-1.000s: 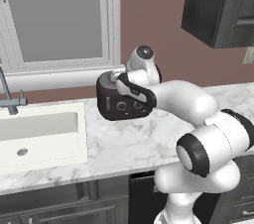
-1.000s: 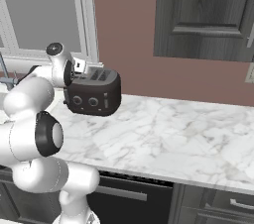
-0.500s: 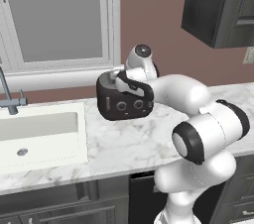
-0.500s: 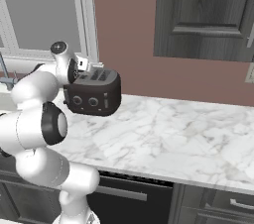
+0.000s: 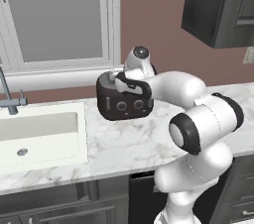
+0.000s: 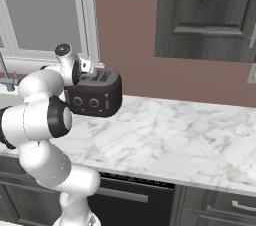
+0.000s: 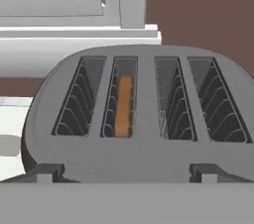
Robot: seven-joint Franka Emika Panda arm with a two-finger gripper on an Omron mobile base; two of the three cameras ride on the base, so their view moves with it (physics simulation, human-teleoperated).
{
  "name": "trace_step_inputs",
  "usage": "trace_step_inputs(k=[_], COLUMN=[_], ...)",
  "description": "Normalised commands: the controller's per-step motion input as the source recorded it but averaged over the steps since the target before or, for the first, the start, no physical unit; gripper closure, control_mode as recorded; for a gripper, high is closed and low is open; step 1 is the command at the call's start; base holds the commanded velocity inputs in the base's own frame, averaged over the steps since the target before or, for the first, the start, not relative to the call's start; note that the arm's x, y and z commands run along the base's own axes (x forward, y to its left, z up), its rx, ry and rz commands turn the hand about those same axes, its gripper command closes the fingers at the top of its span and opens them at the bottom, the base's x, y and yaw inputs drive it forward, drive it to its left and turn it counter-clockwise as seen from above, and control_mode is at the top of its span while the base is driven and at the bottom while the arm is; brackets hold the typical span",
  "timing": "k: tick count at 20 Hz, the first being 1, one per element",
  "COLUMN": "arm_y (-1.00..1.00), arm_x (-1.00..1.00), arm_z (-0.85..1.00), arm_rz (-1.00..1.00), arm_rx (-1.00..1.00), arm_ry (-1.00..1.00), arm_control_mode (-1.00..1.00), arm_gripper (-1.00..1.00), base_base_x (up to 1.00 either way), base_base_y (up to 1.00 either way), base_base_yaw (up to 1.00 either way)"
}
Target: Start the toaster. Once the lever pops up, take the bread to the plate on the dining counter.
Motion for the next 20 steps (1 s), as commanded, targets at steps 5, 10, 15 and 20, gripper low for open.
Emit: trace_step_inputs(k=[5,10,15,20], arm_y=[0.00,0.00,0.00,0.00], arm_x=[0.20,0.18,0.18,0.15], arm_z=[-0.16,-0.06,-0.02,0.00], arm_rz=[0.00,0.00,0.00,0.00], arm_rx=[0.00,0.00,0.00,0.00], arm_ry=[0.00,0.00,0.00,0.00], arm_control_mode=[-1.00,-1.00,-1.00,-1.00], arm_gripper=[-1.00,-1.00,-1.00,-1.00], base_base_x=[0.00,0.00,0.00,0.00], base_base_y=[0.00,0.00,0.00,0.00], base_base_yaw=[0.00,0.00,0.00,0.00])
